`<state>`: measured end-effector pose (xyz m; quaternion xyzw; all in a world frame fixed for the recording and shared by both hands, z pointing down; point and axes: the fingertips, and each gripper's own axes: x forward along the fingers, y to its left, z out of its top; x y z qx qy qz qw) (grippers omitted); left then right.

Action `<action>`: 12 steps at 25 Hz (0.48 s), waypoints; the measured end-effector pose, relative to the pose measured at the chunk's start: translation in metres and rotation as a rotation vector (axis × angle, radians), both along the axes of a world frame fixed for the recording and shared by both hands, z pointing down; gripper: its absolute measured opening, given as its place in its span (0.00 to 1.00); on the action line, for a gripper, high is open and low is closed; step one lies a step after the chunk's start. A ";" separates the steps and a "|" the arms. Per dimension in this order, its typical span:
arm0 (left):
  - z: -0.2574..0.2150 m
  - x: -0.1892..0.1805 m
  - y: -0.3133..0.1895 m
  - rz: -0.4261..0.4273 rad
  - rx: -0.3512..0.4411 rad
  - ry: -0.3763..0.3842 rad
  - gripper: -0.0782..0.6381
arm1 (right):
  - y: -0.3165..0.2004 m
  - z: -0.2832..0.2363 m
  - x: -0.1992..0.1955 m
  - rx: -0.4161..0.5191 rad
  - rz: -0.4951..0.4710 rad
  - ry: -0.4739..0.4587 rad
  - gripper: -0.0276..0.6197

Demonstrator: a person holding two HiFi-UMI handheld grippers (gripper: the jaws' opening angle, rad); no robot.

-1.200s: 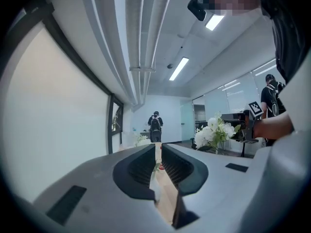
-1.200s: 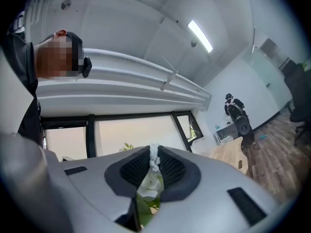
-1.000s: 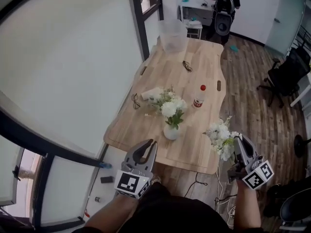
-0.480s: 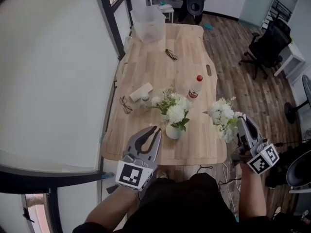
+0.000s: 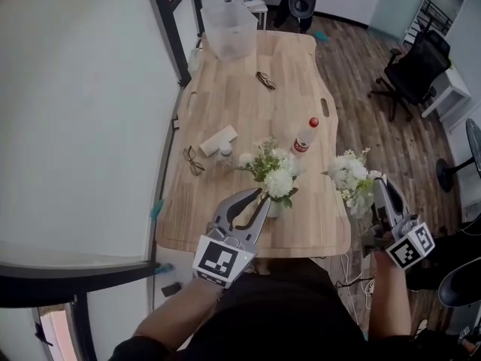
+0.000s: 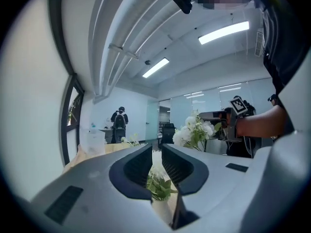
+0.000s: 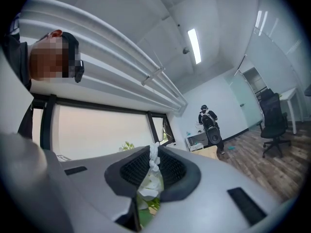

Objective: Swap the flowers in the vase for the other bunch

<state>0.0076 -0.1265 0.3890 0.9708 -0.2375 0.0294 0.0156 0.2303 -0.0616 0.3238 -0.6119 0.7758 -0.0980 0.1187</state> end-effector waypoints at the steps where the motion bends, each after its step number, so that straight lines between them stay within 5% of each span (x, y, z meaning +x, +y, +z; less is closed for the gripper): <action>1: 0.002 0.004 0.001 0.007 0.005 -0.013 0.17 | -0.003 0.000 0.003 0.008 -0.003 -0.005 0.14; 12: 0.030 0.043 -0.010 0.020 -0.015 -0.116 0.33 | -0.029 0.028 0.030 -0.019 -0.067 -0.084 0.14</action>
